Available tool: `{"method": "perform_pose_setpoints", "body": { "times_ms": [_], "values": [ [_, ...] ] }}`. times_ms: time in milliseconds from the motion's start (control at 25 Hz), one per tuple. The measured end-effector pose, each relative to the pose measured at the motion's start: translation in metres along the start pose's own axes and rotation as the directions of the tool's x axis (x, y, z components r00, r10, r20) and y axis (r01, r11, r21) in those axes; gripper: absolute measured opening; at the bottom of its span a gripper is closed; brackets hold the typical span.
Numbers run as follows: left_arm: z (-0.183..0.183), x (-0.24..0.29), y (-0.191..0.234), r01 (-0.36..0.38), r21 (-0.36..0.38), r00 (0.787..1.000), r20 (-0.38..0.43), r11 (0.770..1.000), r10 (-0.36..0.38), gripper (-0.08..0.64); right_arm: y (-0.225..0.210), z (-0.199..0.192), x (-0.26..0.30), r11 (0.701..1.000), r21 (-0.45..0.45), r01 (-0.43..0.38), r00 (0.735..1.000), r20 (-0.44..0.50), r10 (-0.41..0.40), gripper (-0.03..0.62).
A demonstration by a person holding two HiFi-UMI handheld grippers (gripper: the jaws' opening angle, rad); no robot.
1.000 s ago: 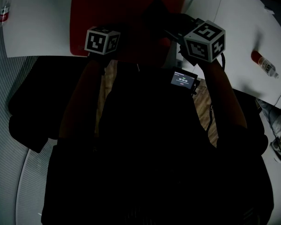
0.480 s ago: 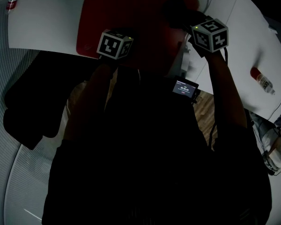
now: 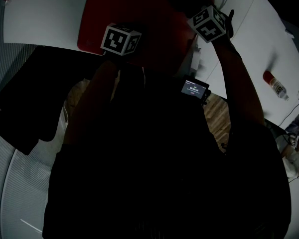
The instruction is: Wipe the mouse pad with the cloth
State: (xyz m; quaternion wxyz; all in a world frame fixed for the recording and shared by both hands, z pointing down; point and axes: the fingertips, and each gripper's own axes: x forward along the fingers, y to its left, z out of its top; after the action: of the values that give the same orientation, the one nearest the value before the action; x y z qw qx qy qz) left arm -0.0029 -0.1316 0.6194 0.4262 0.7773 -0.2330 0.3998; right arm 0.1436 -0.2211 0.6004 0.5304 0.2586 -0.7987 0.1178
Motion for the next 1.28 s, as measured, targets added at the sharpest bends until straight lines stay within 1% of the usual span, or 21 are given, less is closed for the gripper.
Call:
{"method": "perform_pose_setpoints", "body": {
  "times_ms": [120, 200, 320, 400, 480, 600, 720, 800, 880, 960, 1040, 1080, 1160, 1200, 1280],
  "values": [
    [-0.001, 0.0, 0.0, 0.014, -0.016, 1.0, 0.0, 1.0, -0.014, 0.007, 0.004, -0.001, 0.002, 0.999, -0.031, -0.013, 1.0, -0.001, 0.013, 0.067],
    [0.0, 0.0, 0.0, 0.014, -0.011, 1.0, -0.007, 1.0, -0.014, 0.008, 0.002, 0.0, 0.001, 0.999, -0.031, -0.028, 1.0, -0.004, 0.027, 0.067],
    [-0.002, 0.001, -0.001, 0.01, 0.017, 1.0, -0.024, 1.0, -0.01, 0.007, 0.004, 0.0, 0.001, 0.999, -0.021, -0.025, 1.0, -0.016, 0.024, 0.064],
    [-0.002, 0.002, -0.002, -0.001, 0.04, 0.999, -0.032, 0.999, 0.002, 0.008, 0.011, 0.0, 0.001, 0.999, -0.043, -0.032, 0.999, -0.033, 0.031, 0.066],
    [-0.001, 0.001, 0.0, -0.011, 0.049, 0.999, -0.033, 0.999, 0.012, 0.008, 0.022, 0.002, 0.001, 0.996, -0.074, -0.052, 0.998, -0.049, 0.048, 0.066],
    [-0.001, 0.002, -0.001, -0.007, 0.051, 0.999, -0.037, 0.999, 0.009, 0.007, 0.056, 0.011, 0.002, 0.992, -0.094, -0.086, 0.996, -0.038, 0.083, 0.066],
    [-0.001, 0.002, -0.003, 0.005, 0.062, 0.999, -0.043, 0.998, -0.003, 0.008, 0.115, 0.021, 0.001, 0.984, -0.116, -0.134, 0.99, 0.025, 0.138, 0.067],
    [-0.001, -0.001, -0.002, 0.004, 0.077, 0.998, -0.058, 0.997, 0.001, 0.008, 0.148, 0.025, 0.001, 0.974, -0.162, -0.158, 0.984, 0.058, 0.17, 0.067],
    [0.0, -0.002, -0.001, 0.008, 0.078, 0.998, -0.057, 0.997, -0.003, 0.007, 0.159, 0.025, 0.001, 0.965, -0.205, -0.165, 0.979, 0.082, 0.185, 0.067],
    [0.001, -0.002, -0.002, 0.014, 0.064, 0.999, -0.042, 0.998, -0.011, 0.006, 0.157, 0.025, 0.001, 0.959, -0.212, -0.189, 0.971, 0.105, 0.214, 0.069],
    [0.0, -0.002, -0.002, 0.008, 0.04, 1.0, -0.026, 0.999, -0.007, 0.008, 0.146, 0.022, 0.0, 0.964, -0.16, -0.213, 0.963, 0.134, 0.235, 0.071],
    [-0.001, -0.002, -0.001, 0.004, 0.027, 1.0, -0.016, 1.0, -0.004, 0.008, 0.132, 0.018, 0.0, 0.973, -0.117, -0.2, 0.965, 0.146, 0.216, 0.071],
    [0.001, -0.002, -0.002, -0.007, 0.025, 1.0, 0.002, 1.0, 0.007, 0.007, 0.087, 0.006, -0.002, 0.992, -0.03, -0.127, 0.98, 0.149, 0.13, 0.071],
    [0.001, -0.001, -0.002, -0.016, 0.034, 1.0, 0.001, 0.999, 0.016, 0.007, 0.061, -0.002, -0.005, 0.996, 0.016, -0.09, 0.986, 0.139, 0.087, 0.071],
    [-0.001, 0.0, -0.001, -0.02, 0.046, 1.0, -0.004, 0.999, 0.021, 0.007, 0.017, -0.017, -0.009, 0.993, 0.107, -0.052, 0.994, 0.105, 0.04, 0.071]
  ]
}}
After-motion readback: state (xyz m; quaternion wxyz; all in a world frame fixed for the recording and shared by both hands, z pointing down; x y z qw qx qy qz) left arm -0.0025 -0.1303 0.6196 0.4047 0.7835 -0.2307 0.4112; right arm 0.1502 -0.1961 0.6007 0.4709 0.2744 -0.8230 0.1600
